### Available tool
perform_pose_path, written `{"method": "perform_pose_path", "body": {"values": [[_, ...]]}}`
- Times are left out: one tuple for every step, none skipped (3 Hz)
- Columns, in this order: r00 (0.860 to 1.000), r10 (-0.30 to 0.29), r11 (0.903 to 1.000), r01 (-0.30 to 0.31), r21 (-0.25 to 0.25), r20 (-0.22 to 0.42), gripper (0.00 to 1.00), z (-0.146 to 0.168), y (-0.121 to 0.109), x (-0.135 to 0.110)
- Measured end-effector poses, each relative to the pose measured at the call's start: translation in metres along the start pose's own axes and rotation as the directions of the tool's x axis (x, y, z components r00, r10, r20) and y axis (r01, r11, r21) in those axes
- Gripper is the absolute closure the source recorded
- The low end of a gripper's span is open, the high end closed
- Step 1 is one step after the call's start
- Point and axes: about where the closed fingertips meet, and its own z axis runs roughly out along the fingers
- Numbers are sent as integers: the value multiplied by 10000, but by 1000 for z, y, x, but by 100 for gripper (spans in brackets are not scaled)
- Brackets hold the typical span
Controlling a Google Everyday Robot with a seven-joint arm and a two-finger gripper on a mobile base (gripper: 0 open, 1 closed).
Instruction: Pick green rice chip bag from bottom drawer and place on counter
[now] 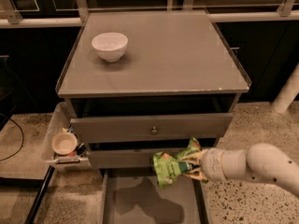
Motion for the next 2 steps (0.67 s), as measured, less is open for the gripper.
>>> {"method": "perform_pose_path", "body": {"values": [[9992,-369,9966,377,732,-126,100,-52,-54,-25],[9992,-369,9966,377,729,-124,100,-52,-54,-25]]}}
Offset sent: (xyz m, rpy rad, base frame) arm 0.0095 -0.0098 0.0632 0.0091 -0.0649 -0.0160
